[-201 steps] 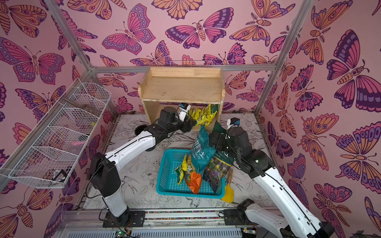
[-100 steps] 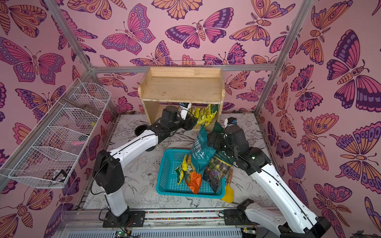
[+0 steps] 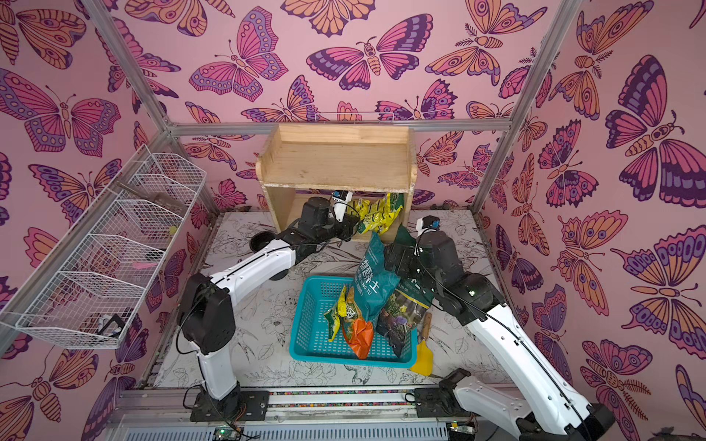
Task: Take down the fertilizer bag from the shelf
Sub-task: Adjust the fertilizer bag on the shelf.
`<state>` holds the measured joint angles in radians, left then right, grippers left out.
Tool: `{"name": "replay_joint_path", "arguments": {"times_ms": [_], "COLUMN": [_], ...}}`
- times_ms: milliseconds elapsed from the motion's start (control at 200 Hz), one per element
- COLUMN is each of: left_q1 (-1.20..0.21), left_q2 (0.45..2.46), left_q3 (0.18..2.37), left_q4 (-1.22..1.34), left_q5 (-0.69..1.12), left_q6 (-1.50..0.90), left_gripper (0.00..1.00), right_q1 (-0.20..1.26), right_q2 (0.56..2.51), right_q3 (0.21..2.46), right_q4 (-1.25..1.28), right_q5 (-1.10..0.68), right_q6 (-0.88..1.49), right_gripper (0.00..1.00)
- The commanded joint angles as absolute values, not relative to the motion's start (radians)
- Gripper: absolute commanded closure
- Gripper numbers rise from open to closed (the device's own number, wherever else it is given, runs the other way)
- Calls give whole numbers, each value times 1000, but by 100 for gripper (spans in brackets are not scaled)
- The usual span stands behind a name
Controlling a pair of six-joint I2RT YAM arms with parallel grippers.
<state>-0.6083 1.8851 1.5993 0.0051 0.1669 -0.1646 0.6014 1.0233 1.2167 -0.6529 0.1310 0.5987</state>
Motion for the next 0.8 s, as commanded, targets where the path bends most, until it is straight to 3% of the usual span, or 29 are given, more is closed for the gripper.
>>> {"name": "replay_joint_path", "arguments": {"times_ms": [0,791], "left_q1": [-607,-613], "left_q2": [1835,1500], "left_q3": [1563,1225], "left_q4": [4,77], "left_q5": [159,38], "left_q6": [-158,-109], "left_gripper": [100,100], "right_q1": [591,592], "right_q2": [1020,1020], "right_q3": [1251,1246], "right_q4": [-660,-633], "right_q5": [123,77], "right_q6": [598,609], "right_gripper": [3,2]}}
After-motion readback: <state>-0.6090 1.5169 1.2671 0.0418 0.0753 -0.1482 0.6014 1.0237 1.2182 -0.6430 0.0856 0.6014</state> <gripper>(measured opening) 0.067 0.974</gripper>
